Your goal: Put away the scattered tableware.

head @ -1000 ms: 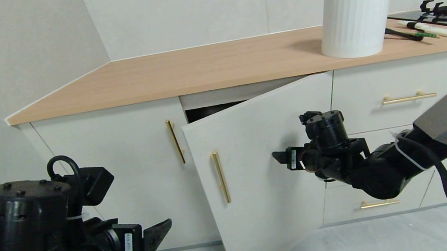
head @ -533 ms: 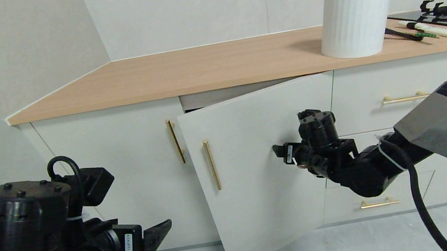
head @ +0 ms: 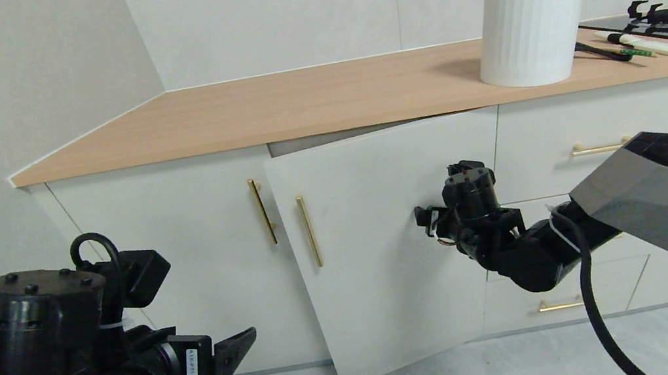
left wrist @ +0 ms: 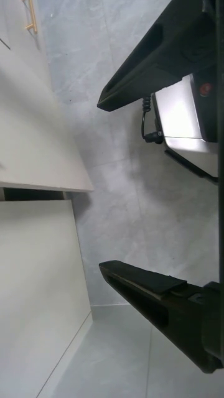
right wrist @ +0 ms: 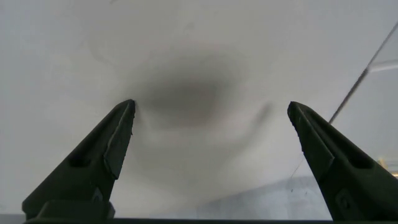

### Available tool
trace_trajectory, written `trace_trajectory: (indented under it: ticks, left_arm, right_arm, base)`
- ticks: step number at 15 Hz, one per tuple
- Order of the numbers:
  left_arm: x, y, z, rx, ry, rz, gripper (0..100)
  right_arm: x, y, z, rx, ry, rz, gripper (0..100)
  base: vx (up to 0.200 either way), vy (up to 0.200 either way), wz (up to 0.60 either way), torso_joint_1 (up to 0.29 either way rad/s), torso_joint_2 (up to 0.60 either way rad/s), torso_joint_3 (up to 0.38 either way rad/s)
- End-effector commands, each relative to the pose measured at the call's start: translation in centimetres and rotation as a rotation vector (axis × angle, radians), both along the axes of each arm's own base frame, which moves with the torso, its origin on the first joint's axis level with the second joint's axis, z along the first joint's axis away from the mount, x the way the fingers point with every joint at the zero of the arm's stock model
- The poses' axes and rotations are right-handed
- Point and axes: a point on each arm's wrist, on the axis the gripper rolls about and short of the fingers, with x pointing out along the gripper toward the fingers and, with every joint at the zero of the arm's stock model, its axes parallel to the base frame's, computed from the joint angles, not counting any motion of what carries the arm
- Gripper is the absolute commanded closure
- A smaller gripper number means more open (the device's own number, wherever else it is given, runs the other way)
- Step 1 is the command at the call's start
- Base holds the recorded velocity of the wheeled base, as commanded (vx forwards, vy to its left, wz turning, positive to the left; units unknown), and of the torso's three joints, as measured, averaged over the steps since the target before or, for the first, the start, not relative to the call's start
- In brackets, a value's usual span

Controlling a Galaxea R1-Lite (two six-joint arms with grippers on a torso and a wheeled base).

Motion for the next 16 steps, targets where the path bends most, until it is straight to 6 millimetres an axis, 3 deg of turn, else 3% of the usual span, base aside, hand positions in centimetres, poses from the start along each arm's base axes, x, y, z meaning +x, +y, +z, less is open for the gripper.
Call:
trace_trajectory:
  ticks: [1, 11, 16]
  left_arm:
    - [0.0, 0.0, 0.0, -0.001, -0.001, 0.000, 0]
    - [0.1, 0.0, 0.1, -0.004, -0.005, 0.003, 0]
    - [0.0, 0.0, 0.1, -0.003, -0.003, 0.003, 0]
  right_arm:
    - [1.0, -0.2, -0.5, -0.005, -0.008, -0.037, 0]
    - [3.2, -1.5, -0.2, -0.017, -0.061, -0.176, 0]
    - [2.9, -1.7, 0.2, -0.015, -0.061, -0.178, 0]
  base:
    - [0.000, 0.000, 0.00, 0.000, 0.00, 0.000]
    - [0.000, 0.000, 0.00, 0.000, 0.00, 0.000]
    - [0.000, 0.000, 0.00, 0.000, 0.00, 0.000]
